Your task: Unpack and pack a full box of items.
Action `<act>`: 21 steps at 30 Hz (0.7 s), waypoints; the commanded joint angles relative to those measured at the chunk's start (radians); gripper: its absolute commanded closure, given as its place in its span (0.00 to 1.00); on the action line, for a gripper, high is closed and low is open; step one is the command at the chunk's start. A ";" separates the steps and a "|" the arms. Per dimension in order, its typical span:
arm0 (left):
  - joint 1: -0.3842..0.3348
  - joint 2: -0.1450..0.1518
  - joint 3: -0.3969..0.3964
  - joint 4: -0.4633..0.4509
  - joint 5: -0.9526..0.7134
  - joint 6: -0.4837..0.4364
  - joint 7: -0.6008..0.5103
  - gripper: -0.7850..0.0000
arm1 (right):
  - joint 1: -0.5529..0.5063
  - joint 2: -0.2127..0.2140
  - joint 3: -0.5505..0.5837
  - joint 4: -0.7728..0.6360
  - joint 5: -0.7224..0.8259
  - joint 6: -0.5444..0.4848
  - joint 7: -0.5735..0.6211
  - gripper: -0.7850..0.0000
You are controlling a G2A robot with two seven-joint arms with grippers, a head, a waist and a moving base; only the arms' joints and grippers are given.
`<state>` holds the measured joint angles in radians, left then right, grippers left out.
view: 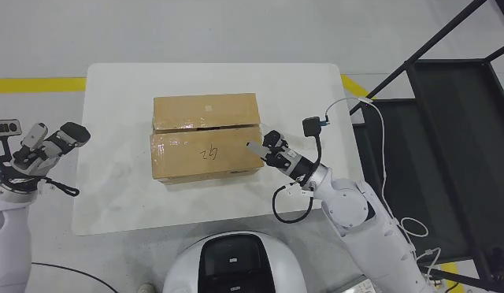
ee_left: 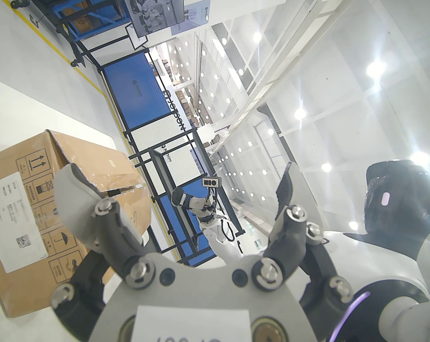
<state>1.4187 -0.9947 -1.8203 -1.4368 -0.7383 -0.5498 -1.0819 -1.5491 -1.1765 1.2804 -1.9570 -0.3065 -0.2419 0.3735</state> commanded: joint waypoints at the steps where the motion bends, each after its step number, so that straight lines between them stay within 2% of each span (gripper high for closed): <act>1: 0.000 0.000 0.000 0.000 0.000 0.000 0.000 0.00 | 0.000 0.000 0.000 0.000 0.000 0.000 0.000 0.00; 6: 0.000 0.000 0.000 0.000 0.000 0.000 0.000 0.00 | 0.000 0.000 -0.002 0.004 0.003 0.002 0.006 0.00; 8: 0.000 0.000 0.000 0.000 0.000 0.000 0.000 0.00 | 0.015 0.001 -0.002 0.020 0.021 0.006 0.047 0.00; 14: 0.000 0.000 0.000 0.000 0.000 0.000 0.000 0.00 | 0.077 0.012 0.046 0.087 0.165 -0.005 0.235 0.00; 21: 0.000 0.000 0.000 0.000 0.000 0.000 0.000 0.00 | 0.177 0.030 0.055 0.178 0.192 -0.012 0.520 0.00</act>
<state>1.4187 -0.9947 -1.8203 -1.4368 -0.7383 -0.5498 -1.0819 -1.3933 -1.1491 1.3403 -1.7922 -0.1102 -0.2404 0.8353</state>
